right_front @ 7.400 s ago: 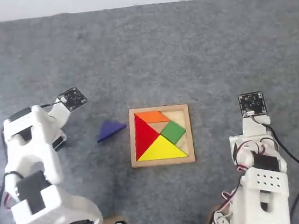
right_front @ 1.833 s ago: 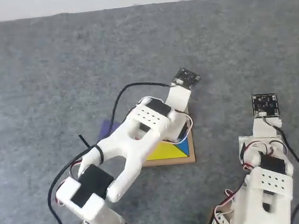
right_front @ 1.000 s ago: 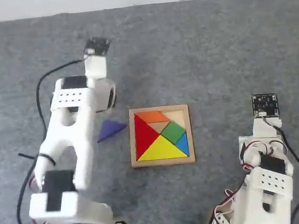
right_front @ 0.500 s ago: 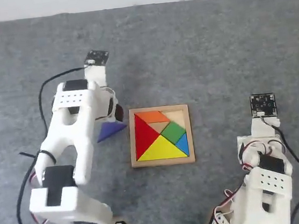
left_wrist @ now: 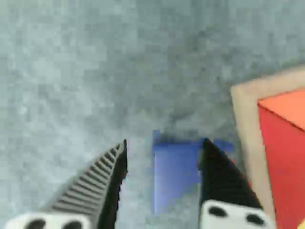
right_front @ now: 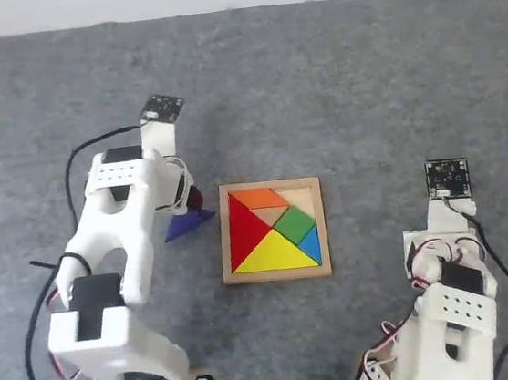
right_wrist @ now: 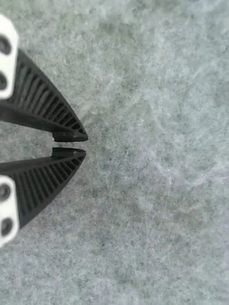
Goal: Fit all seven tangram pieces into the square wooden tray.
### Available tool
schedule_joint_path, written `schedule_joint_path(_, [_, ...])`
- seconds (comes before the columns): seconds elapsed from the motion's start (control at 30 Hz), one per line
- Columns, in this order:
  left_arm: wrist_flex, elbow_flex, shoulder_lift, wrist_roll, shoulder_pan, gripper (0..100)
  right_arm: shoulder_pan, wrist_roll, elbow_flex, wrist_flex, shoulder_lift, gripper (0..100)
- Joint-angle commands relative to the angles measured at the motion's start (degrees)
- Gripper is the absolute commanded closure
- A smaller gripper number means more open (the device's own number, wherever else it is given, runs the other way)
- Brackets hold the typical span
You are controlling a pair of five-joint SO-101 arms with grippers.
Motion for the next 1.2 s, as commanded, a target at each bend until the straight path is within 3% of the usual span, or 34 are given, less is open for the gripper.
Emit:
schedule_joint_path(0.0, [-2.37,-0.22,-0.18,-5.01,-0.18,76,-0.13,-0.26,-1.49,-1.1,-1.45,95.4])
schedule_joint_path(0.13, [-1.05,-1.1,4.57,-8.35,-0.09,76,-0.13,-0.26,-1.49,-1.1,-1.45,95.4])
schedule_joint_path(0.4, [16.26,-14.64,15.3,-8.88,-1.05,76,-0.13,-0.26,-1.58,-1.1,-1.45,95.4])
schedule_joint_path(0.63, [17.23,-19.74,10.29,-9.14,-4.04,76,-0.13,-0.26,-1.58,-1.19,-1.45,95.4])
schedule_joint_path(0.93, [21.27,-20.0,10.11,-30.77,1.23,77,-0.13,-0.26,-1.58,-1.19,-1.45,95.4])
schedule_joint_path(1.17, [20.92,-25.8,21.01,-35.25,5.1,80,-0.13,-0.18,-1.58,-1.19,-1.45,95.4])
